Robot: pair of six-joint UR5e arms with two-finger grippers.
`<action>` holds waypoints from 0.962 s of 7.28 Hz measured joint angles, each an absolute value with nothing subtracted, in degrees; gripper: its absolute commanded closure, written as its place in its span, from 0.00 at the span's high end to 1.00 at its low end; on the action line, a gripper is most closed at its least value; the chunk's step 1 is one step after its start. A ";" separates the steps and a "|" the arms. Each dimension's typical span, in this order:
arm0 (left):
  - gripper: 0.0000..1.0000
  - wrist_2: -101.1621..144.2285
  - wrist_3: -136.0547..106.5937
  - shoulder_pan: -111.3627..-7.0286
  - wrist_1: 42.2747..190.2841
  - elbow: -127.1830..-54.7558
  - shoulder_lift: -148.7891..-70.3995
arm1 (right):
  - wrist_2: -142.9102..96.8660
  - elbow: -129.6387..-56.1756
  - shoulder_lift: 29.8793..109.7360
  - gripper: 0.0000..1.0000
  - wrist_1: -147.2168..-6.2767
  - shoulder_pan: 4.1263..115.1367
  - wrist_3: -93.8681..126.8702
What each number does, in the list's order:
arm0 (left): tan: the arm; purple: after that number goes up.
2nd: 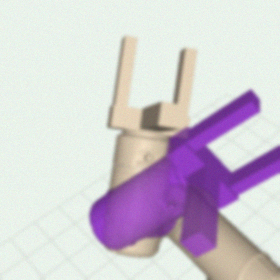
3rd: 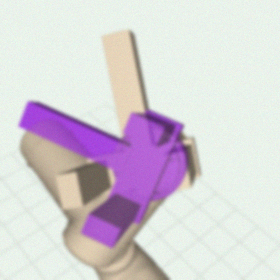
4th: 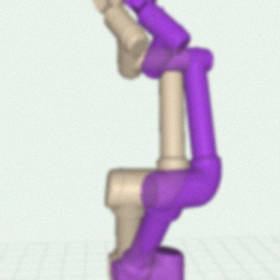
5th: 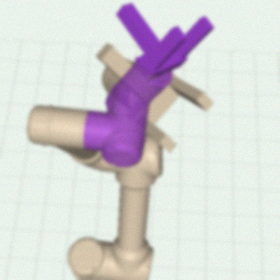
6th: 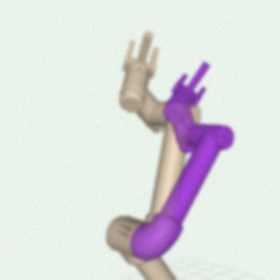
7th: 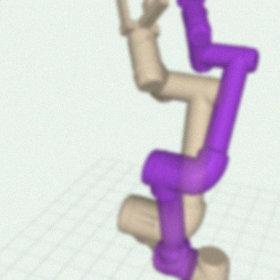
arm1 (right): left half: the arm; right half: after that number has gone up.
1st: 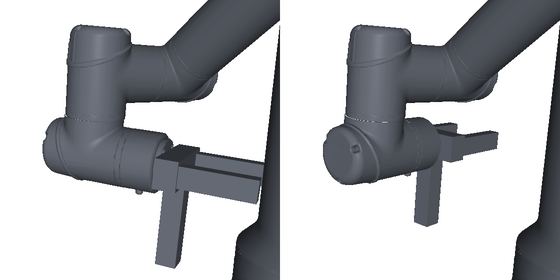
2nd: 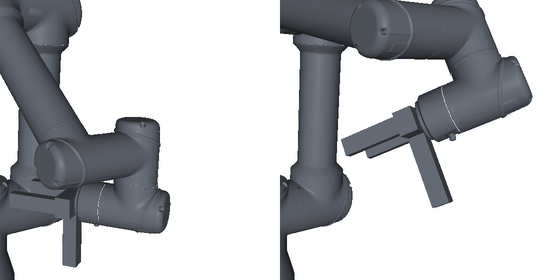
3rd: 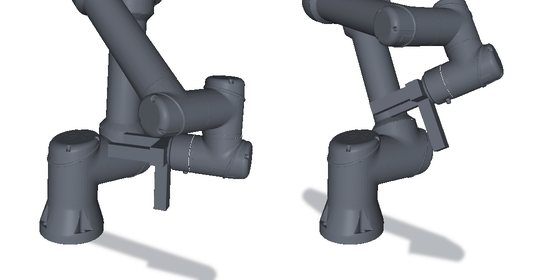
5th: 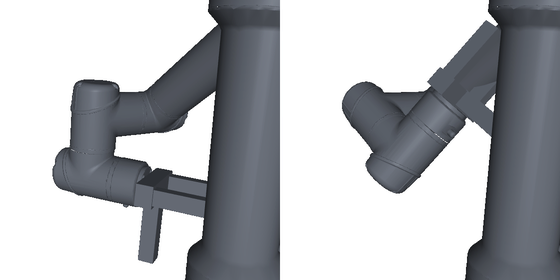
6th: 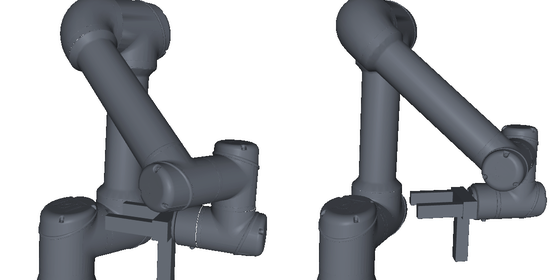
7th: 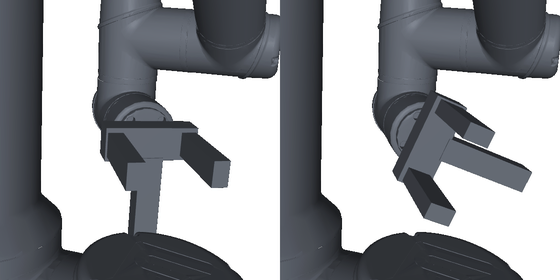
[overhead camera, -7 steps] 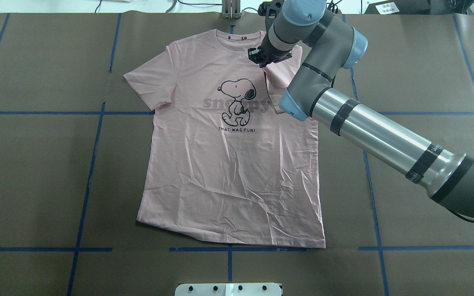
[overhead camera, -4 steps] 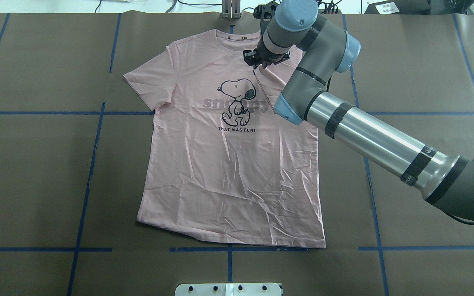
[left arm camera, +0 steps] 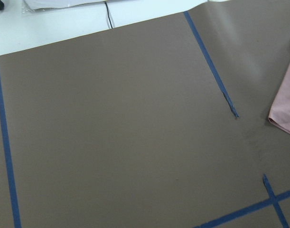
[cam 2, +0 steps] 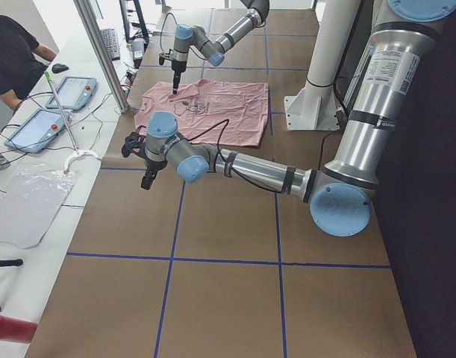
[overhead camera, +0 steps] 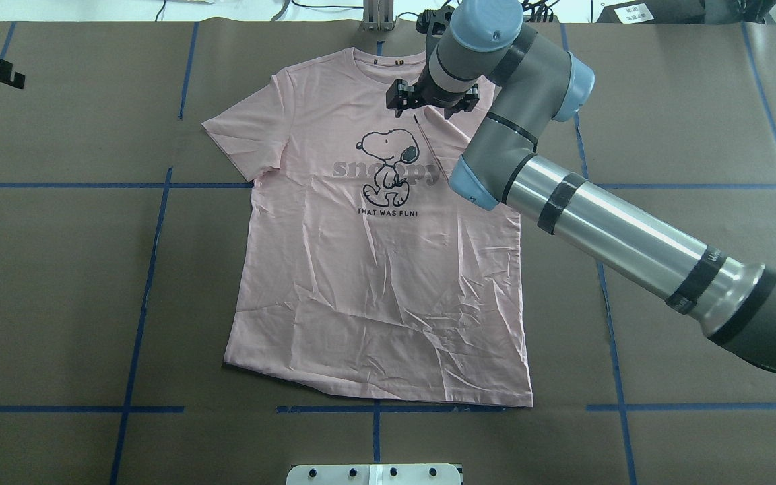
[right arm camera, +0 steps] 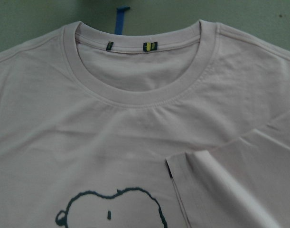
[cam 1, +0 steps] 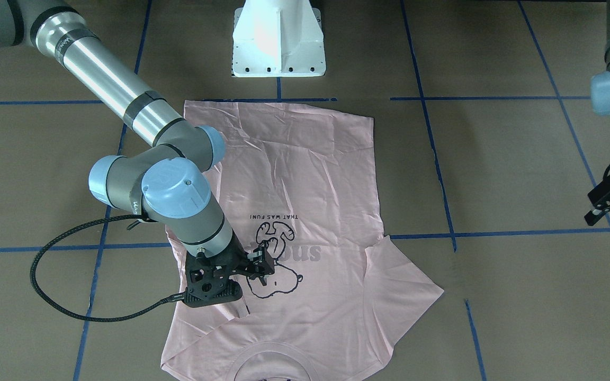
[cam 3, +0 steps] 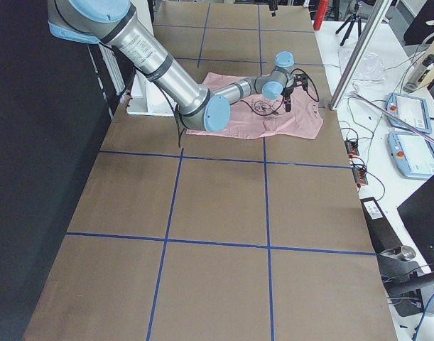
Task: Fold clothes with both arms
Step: 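Release the sleeve and raise the right gripper while the left arm moves in, then move the left gripper to the sleeve nearest it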
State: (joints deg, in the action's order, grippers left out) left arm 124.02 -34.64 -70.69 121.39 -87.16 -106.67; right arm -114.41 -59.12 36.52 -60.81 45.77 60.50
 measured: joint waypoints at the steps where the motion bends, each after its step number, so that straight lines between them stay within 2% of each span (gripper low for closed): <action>1: 1.00 119.23 -42.69 -65.98 122.12 -86.90 -108.61 | -116.68 -66.36 39.62 1.00 -68.55 46.54 61.27; 3: 1.00 109.28 -55.02 -57.14 123.35 -84.44 -113.78 | -118.58 -81.00 48.65 1.00 -79.61 48.92 60.27; 4: 0.99 105.65 -57.84 -54.25 124.42 -80.80 -117.04 | -119.29 -85.57 52.90 1.00 -81.56 50.37 57.96; 7: 0.96 100.07 -59.55 -50.01 131.94 -67.26 -123.79 | -121.88 -89.11 58.77 1.00 -83.20 54.77 50.30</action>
